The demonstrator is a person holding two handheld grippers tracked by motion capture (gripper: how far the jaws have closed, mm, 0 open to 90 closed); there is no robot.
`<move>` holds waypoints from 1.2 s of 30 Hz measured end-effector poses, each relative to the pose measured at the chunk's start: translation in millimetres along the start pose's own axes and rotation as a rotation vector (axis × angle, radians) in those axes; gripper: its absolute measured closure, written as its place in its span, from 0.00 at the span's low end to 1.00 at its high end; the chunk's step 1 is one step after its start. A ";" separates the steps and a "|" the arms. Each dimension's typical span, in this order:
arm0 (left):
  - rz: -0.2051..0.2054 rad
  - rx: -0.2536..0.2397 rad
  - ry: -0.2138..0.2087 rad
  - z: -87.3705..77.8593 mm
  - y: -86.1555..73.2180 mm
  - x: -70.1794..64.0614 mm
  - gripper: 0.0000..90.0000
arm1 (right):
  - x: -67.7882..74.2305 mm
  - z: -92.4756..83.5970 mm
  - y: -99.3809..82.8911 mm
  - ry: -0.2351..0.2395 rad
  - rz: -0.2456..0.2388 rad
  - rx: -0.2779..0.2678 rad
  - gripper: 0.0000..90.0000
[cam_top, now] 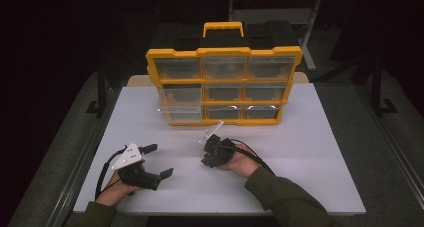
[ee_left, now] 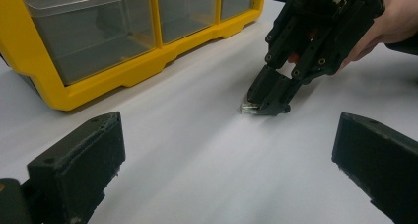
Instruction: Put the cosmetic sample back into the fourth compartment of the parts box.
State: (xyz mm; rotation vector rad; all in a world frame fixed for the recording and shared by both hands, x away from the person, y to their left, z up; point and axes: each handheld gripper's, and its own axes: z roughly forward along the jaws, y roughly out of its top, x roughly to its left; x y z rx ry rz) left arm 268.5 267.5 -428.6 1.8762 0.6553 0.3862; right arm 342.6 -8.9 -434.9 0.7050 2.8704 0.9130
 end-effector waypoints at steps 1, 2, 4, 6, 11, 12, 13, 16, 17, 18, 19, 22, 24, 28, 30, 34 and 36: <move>-0.001 -0.001 0.000 0.0 0.0 0.0 0.00 | 0.0 0.1 0.0 0.001 -0.001 0.000 0.82; -0.002 -0.001 0.000 0.0 0.0 -0.1 0.00 | -0.2 0.0 0.1 -0.002 -0.004 -0.001 0.83; -0.002 0.001 -0.001 0.0 -0.1 0.0 0.00 | 0.0 -0.1 0.2 -0.005 0.001 0.004 0.84; -0.001 0.001 -0.001 0.2 -0.2 0.0 0.00 | -0.1 0.1 0.3 -0.007 0.001 0.005 0.87; -0.001 0.000 0.000 0.1 -0.2 -0.1 0.00 | -0.4 0.3 1.5 -0.011 0.005 0.014 0.89; -0.002 0.000 0.000 0.2 -0.3 0.0 0.00 | -0.4 0.2 1.5 -0.011 0.006 0.014 0.89; -0.001 0.001 0.000 0.2 -0.4 0.1 0.00 | -0.4 0.2 1.5 -0.012 0.006 0.014 0.89; 0.001 -0.001 -0.002 0.5 -0.6 -0.2 0.00 | -0.7 0.1 1.7 -0.014 0.001 0.011 0.89; 0.002 0.000 -0.002 0.4 -0.5 -0.1 0.00 | -0.7 -0.1 1.7 -0.014 0.005 0.011 0.89; 0.001 -0.001 -0.002 0.4 -0.5 -0.1 0.00 | -1.2 -0.2 1.8 -0.010 0.003 0.009 0.89; 0.001 -0.001 -0.002 0.4 -0.5 -0.1 0.00 | -1.2 -0.8 2.0 -0.006 0.006 0.008 0.89; 0.001 0.001 -0.003 0.5 -0.6 0.0 0.00 | -2.2 -3.1 2.0 0.001 0.007 0.011 0.89; 0.002 0.001 -0.004 0.5 -0.5 -0.2 0.00 | -2.9 -4.8 2.0 0.005 0.013 0.013 0.89; 0.003 0.001 -0.003 0.2 -0.4 -0.1 0.00 | -5.4 -8.1 1.8 0.011 0.010 0.017 0.89; 0.005 0.001 -0.002 0.2 -0.4 0.0 0.00 | -7.6 -10.4 1.5 0.014 0.008 0.016 0.89; 0.006 0.000 -0.002 0.1 -0.4 0.1 0.00 | -10.7 -15.6 1.6 0.016 0.013 0.019 0.89; 0.008 0.000 -0.002 0.2 -0.5 0.4 0.00 | -12.4 -18.9 1.7 0.010 0.022 0.021 0.89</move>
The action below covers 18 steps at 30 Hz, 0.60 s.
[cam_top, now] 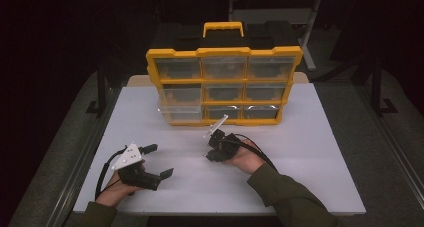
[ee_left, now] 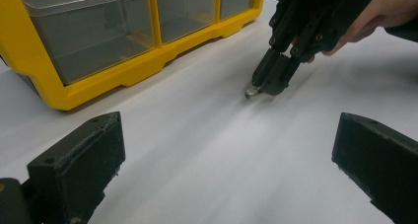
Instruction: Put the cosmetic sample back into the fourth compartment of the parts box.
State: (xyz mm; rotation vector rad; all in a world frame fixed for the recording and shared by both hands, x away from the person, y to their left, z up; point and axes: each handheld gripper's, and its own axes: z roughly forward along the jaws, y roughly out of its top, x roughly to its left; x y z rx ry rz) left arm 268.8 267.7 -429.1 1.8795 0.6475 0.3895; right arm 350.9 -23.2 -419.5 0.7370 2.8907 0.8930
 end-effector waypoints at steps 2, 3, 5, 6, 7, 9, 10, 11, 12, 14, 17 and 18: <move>0.004 0.000 0.000 0.1 0.0 0.3 0.00 | -2.7 -1.8 -0.2 0.006 -0.009 -0.007 0.90; 0.003 0.000 -0.001 0.1 0.0 0.1 0.00 | -3.1 -2.6 -0.3 0.005 -0.005 -0.002 0.90; -0.003 0.002 -0.002 0.2 -0.1 -0.3 0.00 | -4.8 -4.3 0.0 0.003 -0.010 -0.002 0.90; -0.001 0.004 -0.002 0.2 -0.1 -0.1 0.00 | -4.8 -5.4 0.2 0.006 -0.003 0.003 0.90; -0.002 0.004 -0.003 0.3 -0.1 -0.2 0.00 | -5.3 -6.1 0.5 0.008 -0.003 0.003 0.90; -0.001 0.003 -0.003 0.4 -0.1 -0.3 0.00 | -6.5 -7.2 1.2 0.007 -0.014 0.002 0.90; 0.000 0.005 -0.002 0.3 -0.1 -0.1 0.00 | -6.9 -7.6 1.5 0.006 -0.018 0.002 0.90; -0.002 0.003 -0.002 0.3 -0.1 -0.2 0.00 | -7.0 -8.8 2.2 0.008 -0.012 0.006 0.90; -0.001 0.003 -0.002 0.2 0.0 -0.1 0.00 | -7.1 -9.5 2.6 0.008 -0.012 0.007 0.90; 0.000 0.003 -0.001 0.1 -0.1 0.0 0.00 | -7.9 -11.7 4.3 0.009 -0.014 0.008 0.90; -0.003 0.001 -0.003 0.1 -0.1 -0.1 0.00 | -9.0 -15.9 6.9 0.009 -0.016 0.010 0.90; 0.000 0.001 -0.004 0.1 0.2 0.2 0.00 | -9.4 -17.5 7.7 0.009 -0.011 0.010 0.90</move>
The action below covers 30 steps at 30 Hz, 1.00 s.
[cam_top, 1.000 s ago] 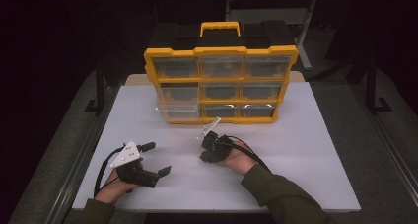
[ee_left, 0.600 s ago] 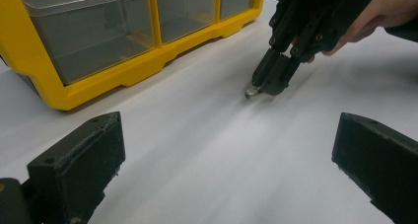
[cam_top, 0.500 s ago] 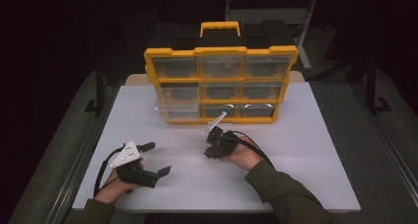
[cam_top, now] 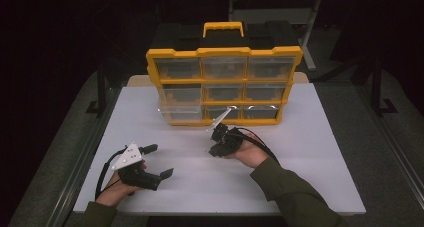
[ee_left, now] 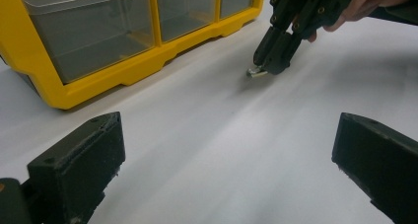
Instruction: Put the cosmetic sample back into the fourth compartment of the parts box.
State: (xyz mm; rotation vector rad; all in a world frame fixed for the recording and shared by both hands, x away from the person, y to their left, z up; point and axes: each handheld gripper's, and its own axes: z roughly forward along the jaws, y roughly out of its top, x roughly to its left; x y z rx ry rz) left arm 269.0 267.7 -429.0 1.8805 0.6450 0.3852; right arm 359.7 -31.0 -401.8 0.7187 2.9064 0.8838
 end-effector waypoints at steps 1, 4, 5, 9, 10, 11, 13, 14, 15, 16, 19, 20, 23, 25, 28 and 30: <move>-0.003 0.000 0.000 -0.1 0.1 0.0 0.00 | -0.8 -1.3 0.6 -0.001 -0.001 -0.002 0.90; -0.004 0.000 0.001 -0.3 0.3 0.2 0.00 | -2.9 -5.3 2.5 0.000 -0.002 -0.001 0.90; -0.005 -0.001 0.001 -0.3 0.3 0.2 0.00 | -3.5 -6.8 3.3 0.002 -0.001 -0.002 0.90; -0.007 -0.001 0.000 -0.2 0.3 0.3 0.00 | -5.6 -13.4 7.0 0.002 -0.005 -0.002 0.90; -0.006 0.000 0.000 -0.1 0.3 0.3 0.00 | -5.9 -14.5 7.6 0.002 -0.006 -0.001 0.90; -0.005 0.000 0.000 -0.1 0.3 0.5 0.00 | -6.2 -16.4 8.6 0.000 -0.006 -0.002 0.90; -0.005 0.000 0.000 -0.2 0.3 0.6 0.00 | -7.3 -18.7 10.0 -0.001 -0.006 -0.006 0.90; -0.006 0.000 0.000 -0.2 0.4 0.5 0.00 | -7.7 -19.6 10.6 -0.002 -0.009 -0.008 0.90; -0.006 -0.001 0.000 -0.2 0.4 0.5 0.00 | -8.0 -21.6 11.9 0.000 -0.009 -0.004 0.90; -0.006 -0.001 0.000 -0.2 0.4 0.6 0.00 | -8.5 -23.1 12.8 -0.003 -0.014 -0.003 0.90; -0.008 -0.002 -0.002 0.0 0.3 0.6 0.00 | -9.3 -27.8 15.7 0.000 -0.011 -0.004 0.90; -0.009 -0.001 -0.003 0.0 0.3 0.6 0.00 | -9.6 -29.3 16.7 -0.002 -0.010 -0.002 0.90; -0.009 -0.002 -0.004 0.0 0.3 0.6 0.00 | -10.7 -34.0 20.0 -0.001 -0.011 -0.004 0.90; -0.009 -0.001 -0.003 0.0 0.3 0.8 0.00 | -12.0 -37.0 22.5 -0.002 -0.017 -0.006 0.90; -0.009 -0.002 -0.001 0.0 0.1 0.8 0.00 | -12.6 -41.7 25.8 -0.002 -0.011 -0.007 0.90; -0.009 -0.003 -0.001 0.1 0.1 0.8 0.00 | -13.4 -45.1 28.3 0.000 -0.013 -0.011 0.90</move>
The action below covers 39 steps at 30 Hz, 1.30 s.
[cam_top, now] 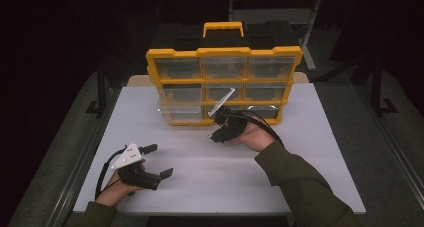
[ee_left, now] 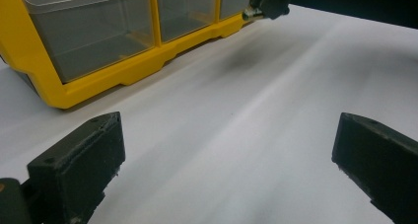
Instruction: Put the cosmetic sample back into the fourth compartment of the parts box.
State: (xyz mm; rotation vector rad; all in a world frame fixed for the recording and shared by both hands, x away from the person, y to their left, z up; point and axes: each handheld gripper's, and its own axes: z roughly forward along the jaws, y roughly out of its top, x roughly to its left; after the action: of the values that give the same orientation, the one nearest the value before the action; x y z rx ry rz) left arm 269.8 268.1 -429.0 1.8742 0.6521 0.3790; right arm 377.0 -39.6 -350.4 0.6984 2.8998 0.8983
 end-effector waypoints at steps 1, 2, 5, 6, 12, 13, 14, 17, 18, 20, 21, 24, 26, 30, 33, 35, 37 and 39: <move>0.000 0.000 0.000 0.0 0.0 0.0 0.00 | -0.3 -1.5 1.1 -0.002 0.001 0.001 0.90; 0.002 0.001 -0.001 0.1 0.1 0.0 0.00 | -1.1 -2.3 1.9 -0.004 -0.006 -0.002 0.90; 0.001 0.004 -0.002 0.2 -0.1 -0.3 0.00 | -2.3 -7.2 5.2 -0.001 -0.005 -0.006 0.90; 0.001 0.003 -0.002 0.2 -0.1 -0.3 0.00 | -3.0 -8.8 6.2 0.001 -0.009 -0.011 0.90; -0.002 -0.005 0.001 -0.1 -0.1 0.0 0.00 | -7.0 -19.5 12.4 -0.008 -0.009 -0.030 0.90; -0.002 -0.004 0.001 -0.1 -0.1 0.0 0.00 | -7.6 -21.1 13.3 -0.007 -0.011 -0.033 0.90; -0.002 -0.004 0.001 -0.1 -0.1 0.0 0.00 | -7.8 -22.6 14.3 -0.008 -0.009 -0.034 0.90; 0.000 -0.002 0.001 0.0 -0.1 -0.1 0.00 | -8.9 -27.1 17.8 -0.008 -0.013 -0.039 0.90; 0.000 -0.002 0.000 0.0 -0.1 -0.1 0.00 | -9.3 -29.5 19.5 -0.011 -0.015 -0.042 0.90; -0.001 -0.002 0.000 -0.1 -0.1 -0.1 0.00 | -10.2 -33.6 22.4 -0.013 -0.018 -0.050 0.90; -0.002 -0.003 0.000 -0.1 -0.1 -0.1 0.00 | -10.8 -35.1 23.4 -0.017 -0.022 -0.053 0.90; -0.004 -0.005 0.000 -0.1 -0.2 -0.2 0.00 | -11.8 -42.0 27.7 -0.022 -0.018 -0.061 0.90; -0.006 -0.015 0.000 0.6 0.0 -0.6 0.00 | -12.7 -46.5 30.4 -0.020 -0.017 -0.073 0.90; -0.005 -0.009 0.001 0.4 0.0 -0.6 0.00 | -14.4 -54.5 35.4 -0.020 -0.013 -0.083 0.89; -0.007 -0.008 -0.001 0.5 -0.1 -0.8 0.00 | -15.9 -59.7 39.3 -0.027 -0.022 -0.087 0.90; -0.007 -0.006 -0.001 0.4 -0.1 -0.9 0.00 | -16.1 -62.2 41.5 -0.025 -0.019 -0.090 0.89; -0.008 -0.007 -0.001 0.5 -0.1 -0.8 0.00 | -16.5 -66.2 44.4 -0.024 -0.010 -0.104 0.90; -0.008 -0.007 -0.001 0.3 0.0 -0.9 0.00 | -17.8 -69.3 47.0 -0.031 -0.017 -0.110 0.90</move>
State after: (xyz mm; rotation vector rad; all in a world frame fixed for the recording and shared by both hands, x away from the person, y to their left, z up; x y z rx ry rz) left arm 269.2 267.3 -429.1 1.8648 0.6563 0.3748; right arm 401.6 -49.5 -268.9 0.6716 2.8000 1.0268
